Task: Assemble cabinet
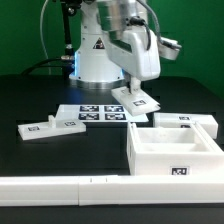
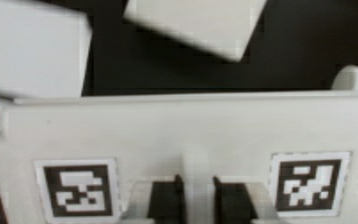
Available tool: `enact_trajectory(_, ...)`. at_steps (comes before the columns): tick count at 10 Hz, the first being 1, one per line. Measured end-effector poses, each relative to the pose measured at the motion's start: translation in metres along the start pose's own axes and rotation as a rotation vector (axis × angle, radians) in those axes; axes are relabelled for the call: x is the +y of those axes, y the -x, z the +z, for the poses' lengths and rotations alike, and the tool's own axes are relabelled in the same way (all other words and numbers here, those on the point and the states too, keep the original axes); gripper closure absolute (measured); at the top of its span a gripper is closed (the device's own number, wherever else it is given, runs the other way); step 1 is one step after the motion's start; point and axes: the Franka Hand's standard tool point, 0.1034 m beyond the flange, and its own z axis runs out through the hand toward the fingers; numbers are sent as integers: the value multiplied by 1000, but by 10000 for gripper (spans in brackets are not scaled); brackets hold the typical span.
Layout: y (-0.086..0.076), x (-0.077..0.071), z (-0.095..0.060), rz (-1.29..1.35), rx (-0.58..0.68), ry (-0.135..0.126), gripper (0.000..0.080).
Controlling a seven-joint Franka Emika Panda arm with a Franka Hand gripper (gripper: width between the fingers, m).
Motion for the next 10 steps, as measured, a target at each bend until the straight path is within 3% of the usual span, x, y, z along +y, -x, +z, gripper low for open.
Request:
enact_trajectory(1, 10, -4, 7, 74, 16, -16, 737)
enact_trajectory(4, 21, -2, 9, 116, 3, -5, 737)
enact_trajectory(5, 39, 6, 7, 197, -41, 84, 737)
enact_trajectory(7, 66, 3, 7, 298, 10, 163, 737)
enact_trajectory(10, 93, 8, 12, 238, 140, 203, 737)
